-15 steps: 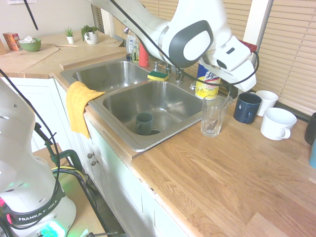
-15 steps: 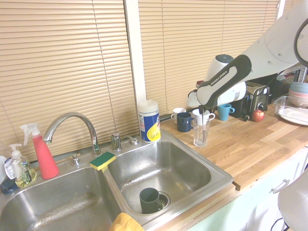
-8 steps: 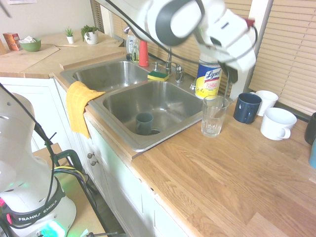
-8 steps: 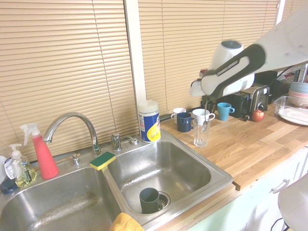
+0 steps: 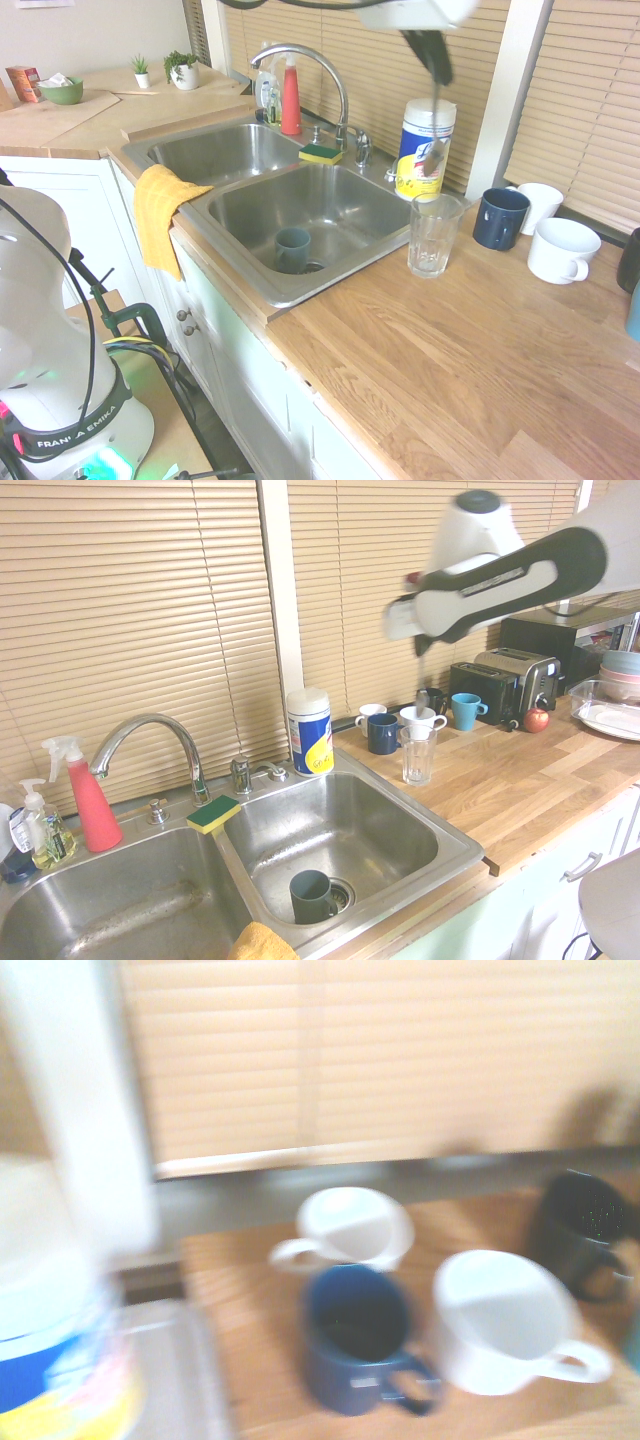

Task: Put the spoon into the sink

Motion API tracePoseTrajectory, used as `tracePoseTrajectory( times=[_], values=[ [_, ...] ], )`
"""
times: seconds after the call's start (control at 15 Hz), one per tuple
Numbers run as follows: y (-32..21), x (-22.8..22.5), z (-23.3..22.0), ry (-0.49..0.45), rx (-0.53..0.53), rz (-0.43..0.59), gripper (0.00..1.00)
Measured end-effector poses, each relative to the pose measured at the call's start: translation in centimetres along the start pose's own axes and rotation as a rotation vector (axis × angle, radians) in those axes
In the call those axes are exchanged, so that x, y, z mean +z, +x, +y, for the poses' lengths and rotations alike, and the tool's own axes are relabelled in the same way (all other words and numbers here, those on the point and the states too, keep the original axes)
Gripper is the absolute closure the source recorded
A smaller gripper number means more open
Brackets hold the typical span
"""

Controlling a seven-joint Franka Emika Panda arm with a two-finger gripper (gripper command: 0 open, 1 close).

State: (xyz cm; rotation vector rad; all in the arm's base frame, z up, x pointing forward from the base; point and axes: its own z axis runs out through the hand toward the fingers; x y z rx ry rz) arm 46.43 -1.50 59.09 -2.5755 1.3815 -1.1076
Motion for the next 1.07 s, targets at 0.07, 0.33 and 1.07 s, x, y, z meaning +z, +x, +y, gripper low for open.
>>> tracePoseTrajectory(
  times=[0.07,0.33,1.07],
  values=[
    [-2.3,0.2,-2.0,-0.013,-0.036,0.001,1.0],
    [-15.8,4.5,-7.6,-0.093,-0.228,-0.027,1.0],
    [-30.4,25.6,-1.0,-0.303,-0.393,-0.256,0.0]
  ],
)
